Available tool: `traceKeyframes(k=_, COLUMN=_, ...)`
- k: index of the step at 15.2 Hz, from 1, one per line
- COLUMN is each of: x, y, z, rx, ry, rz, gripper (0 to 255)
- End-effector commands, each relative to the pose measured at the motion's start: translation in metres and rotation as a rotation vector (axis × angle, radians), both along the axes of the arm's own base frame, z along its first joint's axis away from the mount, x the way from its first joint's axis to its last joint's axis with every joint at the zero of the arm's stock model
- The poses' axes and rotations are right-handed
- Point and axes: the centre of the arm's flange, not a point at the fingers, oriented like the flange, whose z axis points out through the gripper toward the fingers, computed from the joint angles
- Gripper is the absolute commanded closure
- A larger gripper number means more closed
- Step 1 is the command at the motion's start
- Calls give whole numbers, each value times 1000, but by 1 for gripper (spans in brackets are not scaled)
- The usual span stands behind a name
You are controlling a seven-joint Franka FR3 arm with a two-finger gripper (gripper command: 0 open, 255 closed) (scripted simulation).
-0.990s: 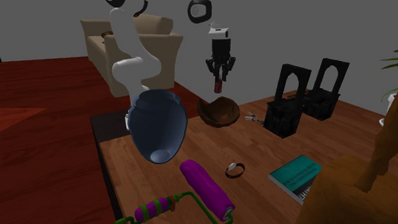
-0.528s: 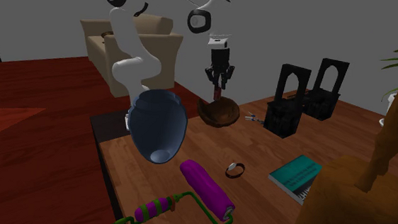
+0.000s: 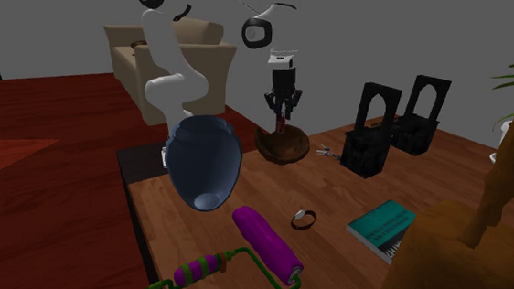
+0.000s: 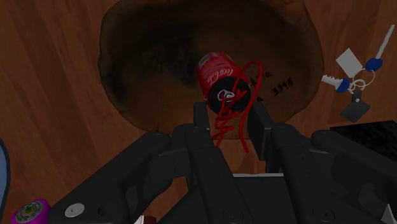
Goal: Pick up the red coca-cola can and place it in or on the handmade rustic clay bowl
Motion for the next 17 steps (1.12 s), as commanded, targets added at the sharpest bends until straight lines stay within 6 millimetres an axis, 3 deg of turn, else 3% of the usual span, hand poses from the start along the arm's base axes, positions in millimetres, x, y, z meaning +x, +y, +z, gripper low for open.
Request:
traceKeyframes(k=1, x=0, y=0, z=0, rx=0, ry=0, rz=0, gripper=255)
traceKeyframes(k=2, x=0, y=0, z=0, rx=0, ry=0, rz=0, gripper=255)
traceKeyframes(k=3, x=0, y=0, z=0, rx=0, ry=0, rz=0, gripper=0)
traceKeyframes(k=8, x=0, y=0, z=0, rx=0, ry=0, rz=0, gripper=0)
traceKeyframes(k=12, x=-6, y=-1, z=50, rx=0, ry=0, rz=0, gripper=0)
traceKeyframes(k=17, x=-6, y=-1, z=50, rx=0, ry=0, rz=0, gripper=0)
